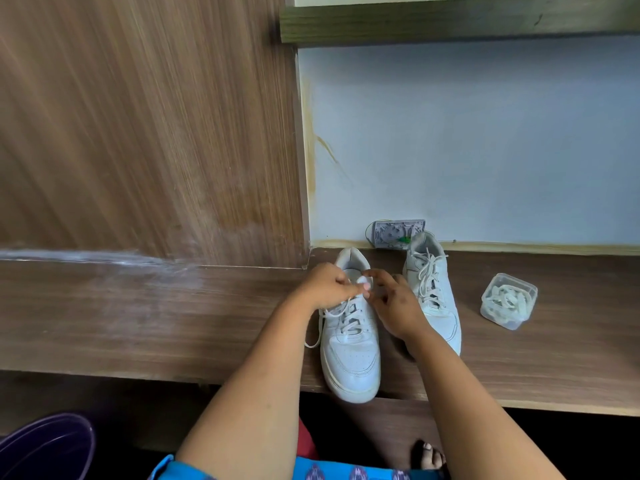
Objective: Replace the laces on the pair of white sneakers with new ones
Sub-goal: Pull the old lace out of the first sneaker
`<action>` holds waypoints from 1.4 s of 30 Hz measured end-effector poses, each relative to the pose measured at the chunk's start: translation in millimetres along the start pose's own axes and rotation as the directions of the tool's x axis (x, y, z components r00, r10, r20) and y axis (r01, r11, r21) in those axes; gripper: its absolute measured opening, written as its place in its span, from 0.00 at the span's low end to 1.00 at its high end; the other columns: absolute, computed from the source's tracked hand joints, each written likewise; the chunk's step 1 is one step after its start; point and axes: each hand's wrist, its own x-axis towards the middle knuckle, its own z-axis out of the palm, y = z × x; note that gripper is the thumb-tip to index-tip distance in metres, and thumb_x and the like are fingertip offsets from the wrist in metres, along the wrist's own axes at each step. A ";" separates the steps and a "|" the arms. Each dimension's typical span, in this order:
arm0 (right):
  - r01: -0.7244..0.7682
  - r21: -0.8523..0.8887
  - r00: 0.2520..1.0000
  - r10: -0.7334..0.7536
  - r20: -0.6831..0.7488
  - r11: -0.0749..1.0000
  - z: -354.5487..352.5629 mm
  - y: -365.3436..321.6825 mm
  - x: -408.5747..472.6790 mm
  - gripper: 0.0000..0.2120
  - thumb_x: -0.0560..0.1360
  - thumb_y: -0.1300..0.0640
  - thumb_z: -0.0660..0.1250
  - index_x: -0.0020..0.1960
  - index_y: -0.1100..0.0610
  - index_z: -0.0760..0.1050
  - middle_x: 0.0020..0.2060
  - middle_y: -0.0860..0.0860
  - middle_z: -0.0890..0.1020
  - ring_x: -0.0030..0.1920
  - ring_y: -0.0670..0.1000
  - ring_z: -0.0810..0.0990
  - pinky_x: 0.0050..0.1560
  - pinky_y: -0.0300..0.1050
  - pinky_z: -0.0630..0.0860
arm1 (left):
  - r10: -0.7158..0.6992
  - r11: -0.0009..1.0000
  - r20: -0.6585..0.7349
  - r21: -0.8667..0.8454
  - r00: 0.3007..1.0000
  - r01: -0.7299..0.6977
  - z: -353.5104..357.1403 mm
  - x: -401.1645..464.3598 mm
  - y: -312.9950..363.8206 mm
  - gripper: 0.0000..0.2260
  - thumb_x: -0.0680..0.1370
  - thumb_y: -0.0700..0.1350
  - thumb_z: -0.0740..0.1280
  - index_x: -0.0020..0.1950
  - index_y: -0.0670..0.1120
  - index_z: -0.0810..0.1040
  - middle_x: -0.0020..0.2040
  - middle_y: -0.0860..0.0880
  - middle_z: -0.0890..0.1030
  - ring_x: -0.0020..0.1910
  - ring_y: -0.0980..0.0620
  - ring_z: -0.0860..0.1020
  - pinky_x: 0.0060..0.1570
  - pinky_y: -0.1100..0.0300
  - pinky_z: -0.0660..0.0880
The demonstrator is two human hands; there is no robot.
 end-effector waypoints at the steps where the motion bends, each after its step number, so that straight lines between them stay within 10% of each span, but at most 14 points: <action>1: 0.001 0.000 1.000 -0.001 -0.001 1.000 0.1 -0.1 0.2 0.17 0.76 0.50 0.68 0.64 0.46 0.73 0.49 0.55 0.77 0.44 0.37 0.71 0.47 0.31 0.66 | 0.034 0.999 0.022 0.003 0.999 -0.034 4.3 0.5 1.3 0.16 0.73 0.54 0.72 0.30 0.46 0.76 0.28 0.52 0.72 0.29 0.56 0.69 0.34 0.61 0.65; 5: -0.023 0.023 1.000 0.023 -0.008 0.999 -2.9 -4.8 -1.2 0.17 0.76 0.53 0.68 0.64 0.47 0.73 0.49 0.56 0.74 0.45 0.44 0.72 0.52 0.37 0.69 | 0.089 0.866 0.050 -0.497 0.995 -0.053 -6.6 -8.8 9.6 0.12 0.75 0.37 0.67 0.31 0.44 0.76 0.28 0.52 0.75 0.30 0.57 0.73 0.33 0.65 0.69; 8: -0.023 0.032 1.000 0.023 -0.002 0.999 -5.3 -6.0 -2.7 0.17 0.76 0.54 0.67 0.64 0.47 0.73 0.51 0.55 0.73 0.46 0.48 0.74 0.52 0.36 0.67 | 0.128 0.164 -0.062 -0.983 0.990 -0.083 -42.2 -15.2 4.8 0.10 0.69 0.36 0.65 0.27 0.45 0.75 0.27 0.50 0.72 0.28 0.55 0.72 0.30 0.64 0.68; 11: -0.011 0.021 1.000 0.011 -0.005 1.000 -4.5 -5.5 -2.5 0.17 0.76 0.53 0.68 0.64 0.47 0.73 0.49 0.56 0.74 0.45 0.48 0.74 0.50 0.37 0.68 | 0.082 -0.066 -0.159 -0.986 0.984 -0.154 -54.8 -21.9 -14.6 0.10 0.62 0.39 0.63 0.21 0.47 0.67 0.29 0.50 0.67 0.27 0.55 0.65 0.31 0.62 0.61; 13: -0.024 0.028 1.000 0.024 -0.001 0.999 -3.9 -7.0 -3.1 0.17 0.76 0.53 0.68 0.64 0.48 0.73 0.50 0.56 0.73 0.46 0.49 0.74 0.50 0.38 0.68 | 0.058 0.034 -0.084 -0.996 0.995 -0.086 -53.8 -25.4 -24.2 0.10 0.60 0.42 0.66 0.21 0.48 0.66 0.28 0.51 0.65 0.26 0.55 0.62 0.31 0.61 0.60; 15: -0.031 0.030 1.000 0.031 0.000 0.999 -4.0 -9.0 -3.3 0.17 0.76 0.53 0.68 0.64 0.48 0.73 0.51 0.56 0.73 0.46 0.49 0.74 0.50 0.38 0.67 | -0.027 0.515 0.025 -0.856 0.999 0.035 -53.8 -25.9 -21.7 0.14 0.62 0.49 0.71 0.23 0.49 0.68 0.26 0.51 0.66 0.26 0.55 0.64 0.35 0.59 0.63; 18: -0.032 0.025 0.999 0.032 -0.004 0.999 -5.7 -12.7 -4.2 0.17 0.76 0.54 0.68 0.64 0.49 0.73 0.51 0.55 0.72 0.45 0.50 0.74 0.51 0.38 0.68 | -0.164 0.986 -0.098 -0.040 0.982 0.161 -34.1 -18.9 -12.5 0.20 0.68 0.64 0.71 0.34 0.49 0.73 0.37 0.52 0.73 0.39 0.53 0.74 0.44 0.57 0.69; 24: -0.023 0.037 1.000 0.023 -0.013 0.999 -8.1 -17.3 -7.4 0.17 0.76 0.56 0.68 0.64 0.50 0.74 0.49 0.54 0.71 0.41 0.50 0.75 0.52 0.41 0.72 | 0.090 0.915 -0.003 0.395 0.996 -0.081 2.2 -5.3 4.5 0.12 0.74 0.55 0.70 0.36 0.52 0.74 0.47 0.51 0.73 0.54 0.48 0.73 0.56 0.53 0.73; 27: -0.031 0.050 0.999 0.032 -0.020 0.998 -8.5 -18.2 -7.9 0.17 0.76 0.54 0.68 0.64 0.50 0.74 0.49 0.54 0.71 0.42 0.49 0.76 0.50 0.41 0.71 | 0.115 0.991 0.078 -0.071 0.990 -0.110 -0.2 -14.3 16.1 0.11 0.77 0.44 0.68 0.34 0.46 0.75 0.35 0.53 0.71 0.38 0.53 0.72 0.39 0.63 0.70; 31: -0.018 0.042 0.999 0.019 -0.027 0.999 -9.6 -19.4 -10.9 0.17 0.76 0.56 0.68 0.64 0.48 0.74 0.49 0.52 0.72 0.43 0.50 0.77 0.53 0.48 0.76 | -0.019 0.573 -0.189 -0.807 0.982 -0.144 -45.8 -26.5 24.2 0.06 0.77 0.37 0.66 0.41 0.44 0.78 0.31 0.54 0.77 0.35 0.57 0.72 0.36 0.64 0.67; 34: 0.133 0.037 0.991 -0.132 -0.031 0.990 -10.3 -26.7 -15.1 0.19 0.75 0.61 0.65 0.62 0.43 0.76 0.51 0.49 0.72 0.48 0.50 0.77 0.53 0.47 0.77 | -0.291 0.900 -0.487 -0.432 0.823 0.063 -59.0 -13.7 -16.3 0.09 0.75 0.47 0.67 0.38 0.42 0.78 0.36 0.48 0.79 0.39 0.49 0.76 0.39 0.62 0.71; 37: 0.239 -0.169 0.971 -0.232 0.060 0.956 -12.9 -38.1 -20.4 0.14 0.74 0.57 0.66 0.58 0.44 0.79 0.53 0.48 0.73 0.54 0.52 0.72 0.55 0.46 0.72 | -0.516 0.818 -0.401 0.031 0.757 0.574 -46.0 -10.5 -52.2 0.17 0.72 0.57 0.69 0.53 0.47 0.77 0.61 0.44 0.76 0.61 0.43 0.73 0.57 0.55 0.72; 39: 0.245 -0.380 0.970 -0.219 0.109 0.892 -14.3 -42.7 -23.7 0.11 0.75 0.51 0.67 0.57 0.46 0.79 0.55 0.49 0.74 0.54 0.53 0.70 0.53 0.50 0.72 | -0.478 0.824 -0.302 0.171 0.825 0.540 -38.5 -9.6 -54.0 0.24 0.72 0.60 0.70 0.63 0.49 0.73 0.69 0.45 0.70 0.70 0.43 0.65 0.63 0.53 0.67; 42: 0.194 -0.398 0.981 -0.175 0.082 0.897 -16.8 -47.4 -26.8 0.09 0.77 0.51 0.65 0.54 0.52 0.79 0.54 0.51 0.75 0.54 0.55 0.69 0.53 0.51 0.71 | -0.223 0.968 -0.196 0.072 0.955 0.241 -21.7 -10.0 -34.2 0.11 0.73 0.59 0.69 0.47 0.53 0.77 0.58 0.48 0.79 0.60 0.46 0.75 0.60 0.52 0.73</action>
